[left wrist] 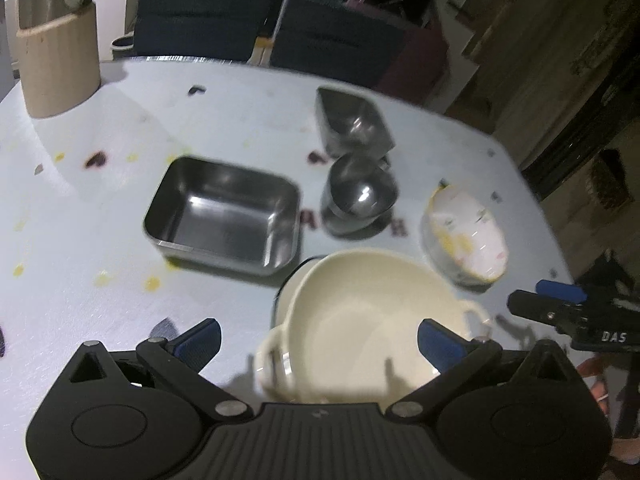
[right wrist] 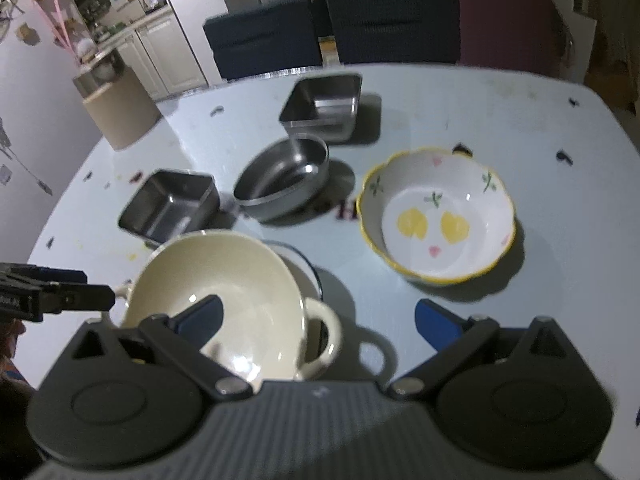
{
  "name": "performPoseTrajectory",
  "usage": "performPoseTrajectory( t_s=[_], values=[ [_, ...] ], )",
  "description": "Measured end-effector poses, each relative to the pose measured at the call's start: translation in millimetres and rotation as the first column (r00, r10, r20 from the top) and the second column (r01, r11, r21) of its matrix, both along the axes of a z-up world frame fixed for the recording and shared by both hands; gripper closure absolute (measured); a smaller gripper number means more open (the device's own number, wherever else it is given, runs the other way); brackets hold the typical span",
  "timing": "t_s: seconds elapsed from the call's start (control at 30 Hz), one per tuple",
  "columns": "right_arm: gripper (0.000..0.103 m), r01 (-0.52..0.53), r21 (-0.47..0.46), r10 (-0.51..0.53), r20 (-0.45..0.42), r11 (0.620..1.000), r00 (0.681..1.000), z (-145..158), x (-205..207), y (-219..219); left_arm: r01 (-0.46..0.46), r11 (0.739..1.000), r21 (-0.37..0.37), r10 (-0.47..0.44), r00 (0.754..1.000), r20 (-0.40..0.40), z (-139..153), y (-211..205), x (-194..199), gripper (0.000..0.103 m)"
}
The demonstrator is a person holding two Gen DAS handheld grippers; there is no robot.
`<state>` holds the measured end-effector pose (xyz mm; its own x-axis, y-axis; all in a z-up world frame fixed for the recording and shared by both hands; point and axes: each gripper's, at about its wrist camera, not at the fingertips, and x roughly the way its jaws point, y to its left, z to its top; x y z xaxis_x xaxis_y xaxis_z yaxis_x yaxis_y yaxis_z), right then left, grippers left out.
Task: Organize plates and bowls
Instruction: 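Move both grippers to the yellow-rimmed floral bowl rim and close them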
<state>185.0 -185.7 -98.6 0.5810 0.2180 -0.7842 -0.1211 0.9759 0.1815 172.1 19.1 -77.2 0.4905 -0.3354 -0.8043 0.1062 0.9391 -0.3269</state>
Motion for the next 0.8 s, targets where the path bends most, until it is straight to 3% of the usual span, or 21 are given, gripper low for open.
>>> performPoseTrajectory(
  t_s=[0.13, 0.43, 0.6, 0.8],
  values=[
    [0.000, 0.037, 0.017, -0.039, 0.070, 0.999, 0.997, 15.7, -4.8, -9.7, 0.038, 0.999, -0.029, -0.035, 0.996, 0.080, 18.2, -9.0, -5.2, 0.000],
    [0.000, 0.176, 0.049, -0.183, 0.225, 0.983, 0.957, 35.0, -5.3, -43.9, 0.114, 0.993, 0.008, -0.113, 0.970, 0.216, 49.7, -52.0, 16.6, 0.000],
    [0.000, 0.266, 0.106, -0.283, 0.205, 0.958, 0.937, 30.1, 9.1, -73.8, 0.161, 0.987, 0.012, -0.159, 0.950, 0.270, 55.8, -90.6, 44.4, 0.000],
    [0.000, 0.359, 0.174, -0.386, 0.159, 0.917, 0.909, 17.2, 31.5, -109.3, 0.203, 0.978, 0.050, -0.209, 0.935, 0.287, 37.7, -136.8, 79.3, 0.001]
  ],
)
